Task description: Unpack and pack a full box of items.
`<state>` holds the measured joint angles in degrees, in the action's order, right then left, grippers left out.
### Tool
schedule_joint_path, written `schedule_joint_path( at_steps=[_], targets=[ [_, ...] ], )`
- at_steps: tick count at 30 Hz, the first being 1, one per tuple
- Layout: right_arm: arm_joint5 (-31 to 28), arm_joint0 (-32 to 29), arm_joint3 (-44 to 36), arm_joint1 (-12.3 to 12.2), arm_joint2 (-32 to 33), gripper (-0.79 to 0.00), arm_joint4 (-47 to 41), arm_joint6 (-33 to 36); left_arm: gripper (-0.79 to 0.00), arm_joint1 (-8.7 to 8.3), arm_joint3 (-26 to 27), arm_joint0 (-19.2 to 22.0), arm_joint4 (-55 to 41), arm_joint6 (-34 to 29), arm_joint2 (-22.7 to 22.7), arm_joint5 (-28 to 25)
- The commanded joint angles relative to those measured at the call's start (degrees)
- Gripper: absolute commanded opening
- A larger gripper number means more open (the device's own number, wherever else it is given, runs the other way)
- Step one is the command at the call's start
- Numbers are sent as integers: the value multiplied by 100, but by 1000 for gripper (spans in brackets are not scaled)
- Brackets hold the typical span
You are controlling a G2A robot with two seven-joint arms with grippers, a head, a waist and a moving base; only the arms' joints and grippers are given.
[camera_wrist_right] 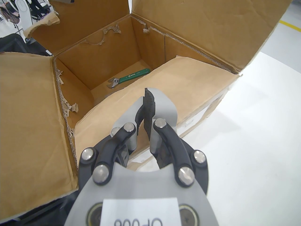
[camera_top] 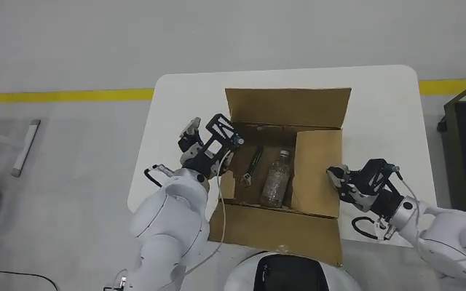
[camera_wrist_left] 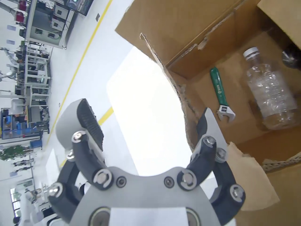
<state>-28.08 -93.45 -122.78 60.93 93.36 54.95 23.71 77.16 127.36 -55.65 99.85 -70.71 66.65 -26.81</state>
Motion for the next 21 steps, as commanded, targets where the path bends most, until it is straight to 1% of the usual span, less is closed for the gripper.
schedule_joint_path(
  at_steps=[1,4,8,10,15,17,21],
  targets=[
    [21,10,2,-1,-4,-785,-11,1,0,-16,-64,88,98,-45,93,-210],
    [48,11,0,-4,-11,-785,-20,8,0,-41,-196,191,283,-103,210,-483],
    [90,-3,-10,-7,0,-785,-33,16,0,-67,-329,159,436,-65,275,-610],
    [109,-15,-17,-9,9,-785,-44,20,0,-73,-360,101,424,-63,301,-613],
    [138,-46,-32,-13,7,-785,-65,12,0,-112,-515,-58,764,31,273,-707],
    [146,-54,-41,-14,5,-785,-67,14,0,-108,-541,-124,754,82,301,-575],
    [156,-64,-84,-17,8,-785,-115,0,0,-115,-610,-216,888,143,307,-553]
  ],
)
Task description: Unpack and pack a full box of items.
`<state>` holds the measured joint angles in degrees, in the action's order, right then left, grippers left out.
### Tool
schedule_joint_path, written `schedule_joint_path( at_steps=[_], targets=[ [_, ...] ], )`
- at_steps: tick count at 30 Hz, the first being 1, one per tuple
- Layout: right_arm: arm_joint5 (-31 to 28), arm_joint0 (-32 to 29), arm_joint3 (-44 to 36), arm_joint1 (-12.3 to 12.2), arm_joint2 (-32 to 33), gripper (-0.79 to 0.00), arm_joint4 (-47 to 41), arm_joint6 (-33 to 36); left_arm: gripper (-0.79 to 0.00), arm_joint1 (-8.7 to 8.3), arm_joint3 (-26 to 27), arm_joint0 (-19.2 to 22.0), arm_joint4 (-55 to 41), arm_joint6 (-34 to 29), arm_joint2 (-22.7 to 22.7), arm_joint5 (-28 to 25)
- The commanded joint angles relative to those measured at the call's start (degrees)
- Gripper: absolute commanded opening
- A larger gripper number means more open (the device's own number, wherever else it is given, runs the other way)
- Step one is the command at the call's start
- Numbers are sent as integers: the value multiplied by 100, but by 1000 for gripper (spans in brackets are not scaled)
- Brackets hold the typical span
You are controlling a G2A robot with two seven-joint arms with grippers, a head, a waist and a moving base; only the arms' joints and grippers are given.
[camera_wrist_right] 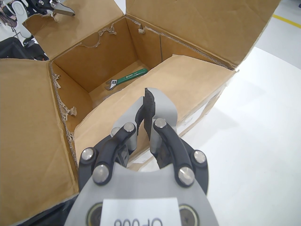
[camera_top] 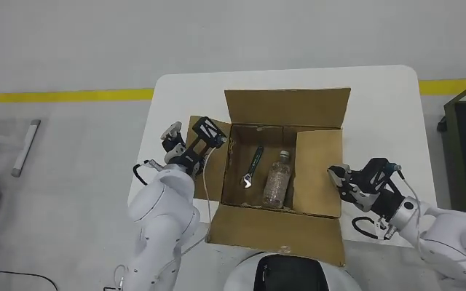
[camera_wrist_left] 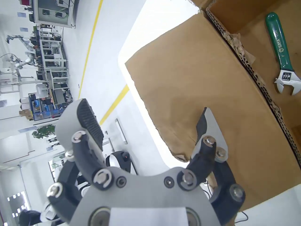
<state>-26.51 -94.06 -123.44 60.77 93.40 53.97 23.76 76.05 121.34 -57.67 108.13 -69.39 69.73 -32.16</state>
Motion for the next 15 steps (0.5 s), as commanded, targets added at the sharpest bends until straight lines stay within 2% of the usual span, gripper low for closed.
schedule_joint_path(
  at_steps=[1,6,15],
  targets=[
    [3,-10,-25,0,12,-785,-55,-21,0,-6,-20,-36,95,38,-2,-23],
    [20,-35,-42,-6,56,-785,-111,-8,0,-20,-82,-125,366,139,-37,-114],
    [272,-131,-162,0,261,-785,-490,-113,0,13,101,-210,237,237,-51,91]
  ],
)
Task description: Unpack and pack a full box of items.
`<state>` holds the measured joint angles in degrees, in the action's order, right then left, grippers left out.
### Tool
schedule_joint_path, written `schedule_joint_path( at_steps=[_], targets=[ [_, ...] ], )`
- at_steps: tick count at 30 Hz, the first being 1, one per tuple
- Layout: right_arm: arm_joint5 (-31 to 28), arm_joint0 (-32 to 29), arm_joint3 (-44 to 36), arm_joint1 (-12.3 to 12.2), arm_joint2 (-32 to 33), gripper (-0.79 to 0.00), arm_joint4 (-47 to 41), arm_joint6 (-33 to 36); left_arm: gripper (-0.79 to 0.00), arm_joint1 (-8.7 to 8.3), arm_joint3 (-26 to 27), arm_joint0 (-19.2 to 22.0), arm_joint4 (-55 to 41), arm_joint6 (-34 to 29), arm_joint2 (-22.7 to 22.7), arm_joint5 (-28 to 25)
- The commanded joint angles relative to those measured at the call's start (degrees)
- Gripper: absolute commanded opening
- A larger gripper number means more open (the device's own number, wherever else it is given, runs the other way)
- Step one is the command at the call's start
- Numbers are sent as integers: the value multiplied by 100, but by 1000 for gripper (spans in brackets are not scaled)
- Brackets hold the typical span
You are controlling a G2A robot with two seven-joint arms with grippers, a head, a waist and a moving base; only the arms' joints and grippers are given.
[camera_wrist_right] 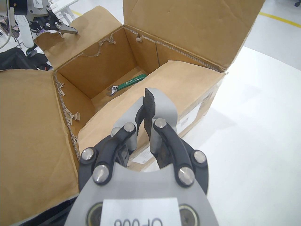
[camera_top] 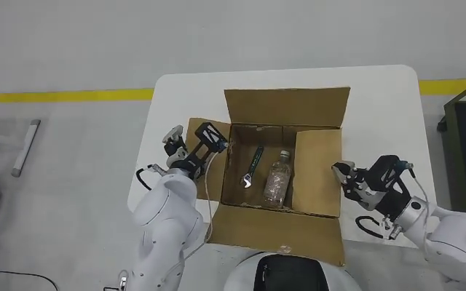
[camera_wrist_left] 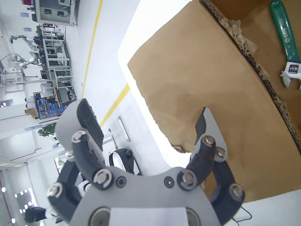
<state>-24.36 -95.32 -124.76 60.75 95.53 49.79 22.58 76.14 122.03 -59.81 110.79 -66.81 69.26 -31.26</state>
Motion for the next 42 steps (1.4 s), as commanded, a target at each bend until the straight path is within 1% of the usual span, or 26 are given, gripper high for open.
schedule_joint_path(
  at_steps=[1,5,8,10,14,16,17,20,23,24,28,31,33,42],
  targets=[
    [135,-10,-81,2,121,-785,-126,-9,0,15,90,7,-139,-12,1,62],
    [327,-114,-219,6,404,-785,-353,-72,0,47,365,101,-384,-80,-10,156],
    [494,-252,-250,16,689,-785,-569,-186,0,88,608,180,-752,-62,-44,385],
    [563,-367,-243,20,894,-785,-659,-229,0,103,733,274,-846,-108,-124,352],
    [626,-614,-162,33,1296,-785,-795,-343,0,194,906,351,-1767,-51,-368,865],
    [628,-744,-98,39,1472,-785,-822,-382,0,241,943,419,-2217,-89,-591,1029],
    [627,-805,-69,44,1537,-785,-846,-404,0,270,925,441,-2486,-61,-696,1198],
    [654,-966,16,59,1685,-785,-887,-451,0,357,732,499,-3162,173,-1105,1608],
    [710,-1122,41,79,1779,-785,-927,-504,0,467,390,432,-3851,627,-1647,2155],
    [702,-1169,40,84,1806,-785,-927,-519,0,498,240,438,-3971,706,-1821,2235],
    [657,-1342,41,103,1895,-785,-885,-581,0,618,-304,470,-4515,1033,-2211,2712],
    [633,-1411,66,115,1930,-785,-831,-619,0,686,-587,466,-5010,1125,-2256,3081],
    [611,-1433,63,120,1921,-785,-778,-630,0,724,-715,442,-5394,1194,-2197,3364],
    [450,-1385,79,135,1541,-785,-523,-564,0,730,-722,436,-5478,1213,-2187,3396]
  ],
)
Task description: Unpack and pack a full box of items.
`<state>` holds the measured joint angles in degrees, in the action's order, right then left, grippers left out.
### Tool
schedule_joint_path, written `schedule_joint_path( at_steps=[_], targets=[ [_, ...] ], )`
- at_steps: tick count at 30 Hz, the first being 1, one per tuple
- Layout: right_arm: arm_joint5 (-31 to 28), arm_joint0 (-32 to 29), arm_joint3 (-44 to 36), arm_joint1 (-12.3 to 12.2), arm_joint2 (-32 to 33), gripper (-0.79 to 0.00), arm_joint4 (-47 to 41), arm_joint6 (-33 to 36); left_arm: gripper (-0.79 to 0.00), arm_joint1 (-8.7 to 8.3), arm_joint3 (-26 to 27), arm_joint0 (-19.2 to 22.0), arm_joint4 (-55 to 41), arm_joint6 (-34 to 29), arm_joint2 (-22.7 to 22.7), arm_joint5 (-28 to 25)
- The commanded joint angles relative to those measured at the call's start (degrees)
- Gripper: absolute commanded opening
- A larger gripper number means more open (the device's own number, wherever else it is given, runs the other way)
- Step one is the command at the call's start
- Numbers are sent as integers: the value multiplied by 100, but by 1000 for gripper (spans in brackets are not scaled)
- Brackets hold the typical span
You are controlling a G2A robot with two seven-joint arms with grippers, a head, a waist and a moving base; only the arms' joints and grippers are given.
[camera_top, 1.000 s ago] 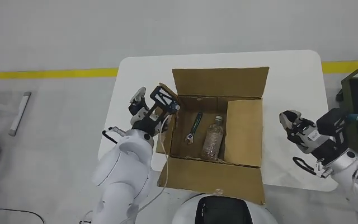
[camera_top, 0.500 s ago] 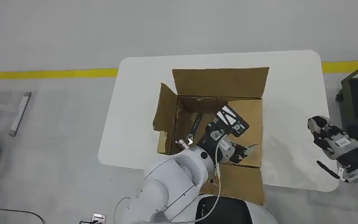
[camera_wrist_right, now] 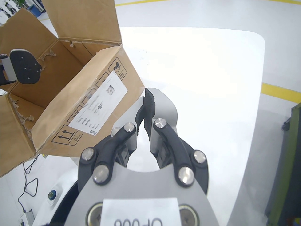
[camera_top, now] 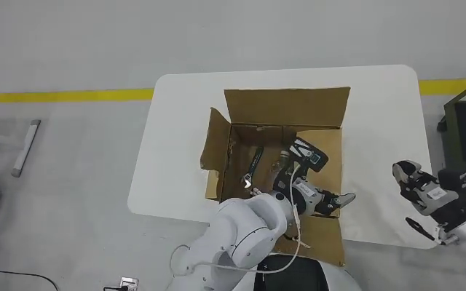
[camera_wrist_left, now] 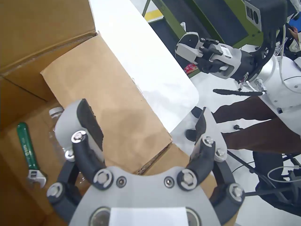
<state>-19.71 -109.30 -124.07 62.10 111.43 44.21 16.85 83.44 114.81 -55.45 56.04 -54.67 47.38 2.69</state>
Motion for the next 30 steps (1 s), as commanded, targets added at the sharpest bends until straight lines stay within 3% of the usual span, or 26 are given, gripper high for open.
schedule_joint_path(
  at_steps=[1,5,9,16,30],
  targets=[
    [-35,28,18,1,-110,-785,91,23,0,0,-5,-25,-16,51,14,24],
    [-30,113,68,7,-314,-785,289,10,0,-19,-39,-314,167,476,149,327],
    [-52,177,121,12,-452,-785,341,27,0,22,-81,-563,-244,938,317,930],
    [-49,336,149,16,-670,-785,472,112,0,112,-404,-783,-1111,1158,580,2015],
    [50,481,185,33,-998,-785,670,183,0,174,-754,-710,-1750,1053,566,2097]
  ],
)
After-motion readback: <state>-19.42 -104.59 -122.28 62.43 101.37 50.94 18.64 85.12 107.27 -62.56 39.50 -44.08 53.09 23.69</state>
